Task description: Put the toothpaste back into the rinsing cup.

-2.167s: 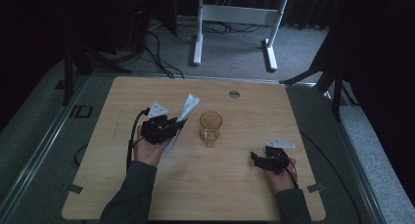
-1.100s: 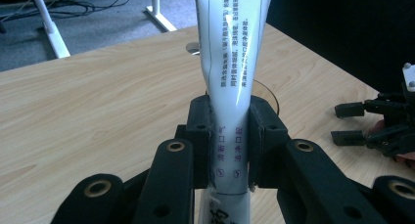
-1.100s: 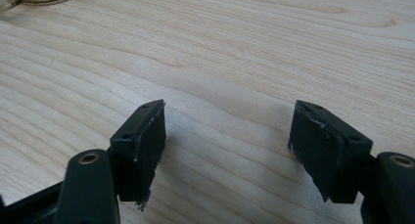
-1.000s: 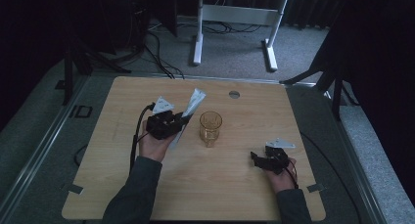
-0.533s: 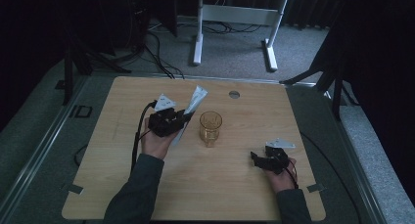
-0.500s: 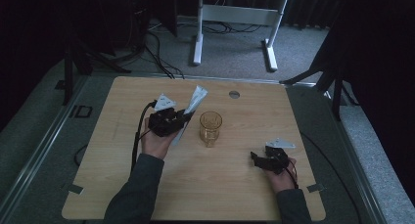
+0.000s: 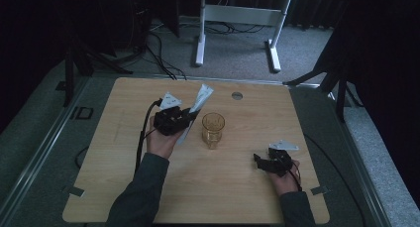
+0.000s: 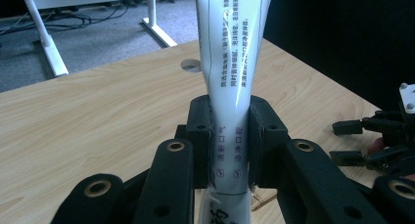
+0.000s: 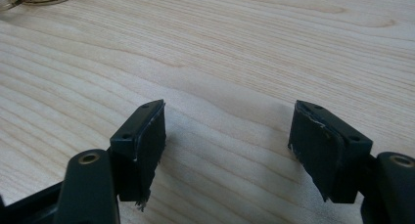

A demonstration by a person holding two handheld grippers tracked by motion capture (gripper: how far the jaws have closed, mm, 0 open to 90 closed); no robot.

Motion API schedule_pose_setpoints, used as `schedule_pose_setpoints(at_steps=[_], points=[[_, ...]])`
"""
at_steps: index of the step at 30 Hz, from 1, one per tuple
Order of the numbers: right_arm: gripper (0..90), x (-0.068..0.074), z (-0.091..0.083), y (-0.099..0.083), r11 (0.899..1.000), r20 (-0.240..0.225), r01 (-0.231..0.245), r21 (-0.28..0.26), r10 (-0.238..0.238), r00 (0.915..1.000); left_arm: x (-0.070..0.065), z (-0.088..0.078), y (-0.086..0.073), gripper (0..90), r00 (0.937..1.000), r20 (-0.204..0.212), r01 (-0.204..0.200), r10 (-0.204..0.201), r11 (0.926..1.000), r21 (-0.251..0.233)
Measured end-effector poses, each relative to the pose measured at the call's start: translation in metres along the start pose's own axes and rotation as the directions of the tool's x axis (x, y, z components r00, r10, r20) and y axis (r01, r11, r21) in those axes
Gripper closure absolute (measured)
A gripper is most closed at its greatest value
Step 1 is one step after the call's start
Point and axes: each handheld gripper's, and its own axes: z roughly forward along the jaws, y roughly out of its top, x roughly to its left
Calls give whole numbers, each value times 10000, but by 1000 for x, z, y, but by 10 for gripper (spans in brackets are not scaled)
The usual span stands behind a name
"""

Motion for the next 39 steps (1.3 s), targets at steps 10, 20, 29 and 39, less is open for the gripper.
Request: schedule_pose_setpoints(at_steps=[10,20,29,39], points=[[293,0,0,0,10000,-1,-5,-6,5,10000,0,3,2,746,9999,-24,-108,108,9999,-87],[293,0,0,0,10000,-2,-5,-6,5,10000,-1,6,5,745,10000,20,-93,93,9996,-274],[293,0,0,0,10000,0,-5,-1,5,10000,-5,11,10,745,9998,10,-173,174,9990,-409],[293,0,0,0,10000,-1,-5,-4,5,10000,-5,12,12,745,9998,7,-221,221,9979,-612]])
